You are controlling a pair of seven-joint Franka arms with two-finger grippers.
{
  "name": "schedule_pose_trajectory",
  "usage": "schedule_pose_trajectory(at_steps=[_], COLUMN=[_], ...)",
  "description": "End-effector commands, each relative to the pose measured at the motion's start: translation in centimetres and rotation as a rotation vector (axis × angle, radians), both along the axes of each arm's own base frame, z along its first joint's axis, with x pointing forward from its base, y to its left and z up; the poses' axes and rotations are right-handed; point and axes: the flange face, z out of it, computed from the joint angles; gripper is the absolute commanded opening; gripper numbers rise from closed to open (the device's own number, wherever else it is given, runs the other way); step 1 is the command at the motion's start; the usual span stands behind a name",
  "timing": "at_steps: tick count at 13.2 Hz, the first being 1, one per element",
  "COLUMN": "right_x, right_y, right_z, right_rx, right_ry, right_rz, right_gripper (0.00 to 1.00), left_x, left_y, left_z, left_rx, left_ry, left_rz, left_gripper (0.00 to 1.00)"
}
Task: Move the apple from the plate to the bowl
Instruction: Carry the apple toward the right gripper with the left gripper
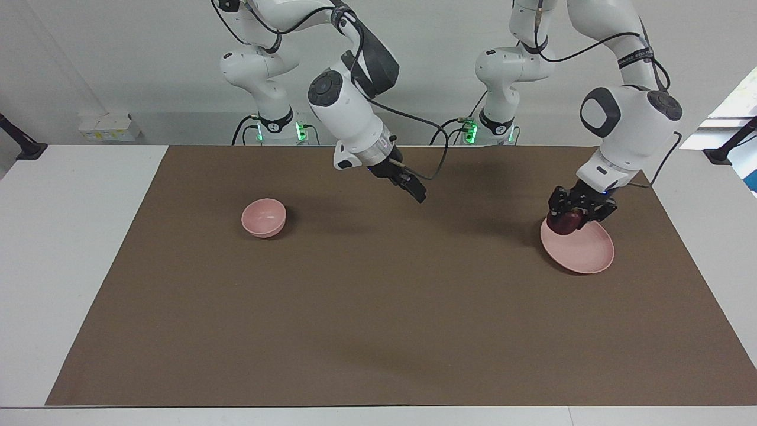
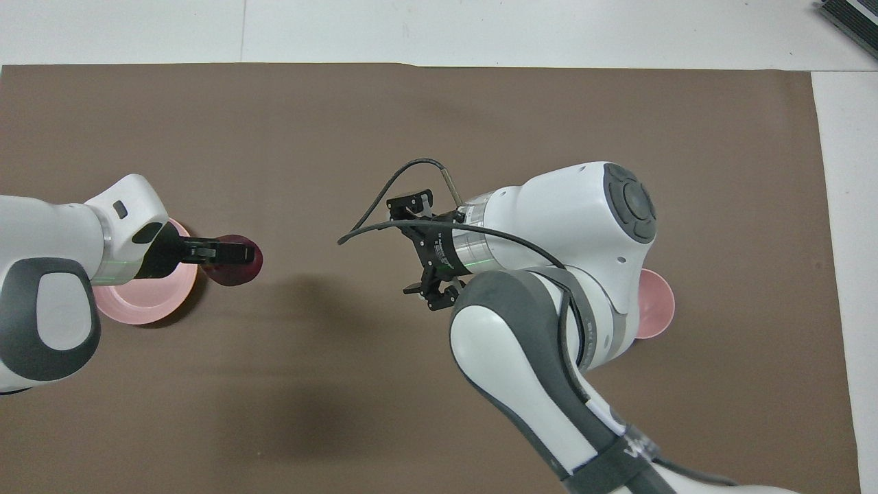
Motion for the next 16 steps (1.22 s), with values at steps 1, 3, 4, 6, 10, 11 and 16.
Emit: schedule_pose_trajectory(at_steps=[1,3,4,6,10,11,16], right_x=[1.0,1.3,1.4,2.0,2.9,3.0,2.9], right_y=[-1.3,-1.2,-0.7,-0.6,-0.2,-0.3,0.1], right_z=[0.0,-1.5,-2.8,-4.3,-5.4,-5.4,-5.4], right_rx=[0.069,0.081,0.077,0.096,0.195,0.227,0.247], right_ry=[0.057,0.098,0.111,0.139,0.158,0.157,0.163], right_rz=[-0.07,-0.083,-0.085,-0.104,-0.113,-0.118,-0.117], right_gripper=[1.0,1.0,1.0,1.0,1.0,1.0,1.0], left_x=[-0.7,-0.8,-1.0,-1.2,-2.4,-2.6,-3.1], left_y=[-2.4,-4.7,-5.9,-8.0,-12.0,-12.4,-13.4], left_z=[0.7,1.3,1.5,2.1,2.5,2.5,2.5], left_rx=[-0.153,-0.252,-0.298,-0.368,-0.385,-0.386,-0.386], left_ry=[0.0,-0.021,-0.029,-0.058,-0.1,-0.099,-0.102], left_rz=[0.073,0.122,0.145,0.189,0.176,0.17,0.156], left_gripper=[0.0,0.0,0.0,0.0,0.0,0.0,0.0])
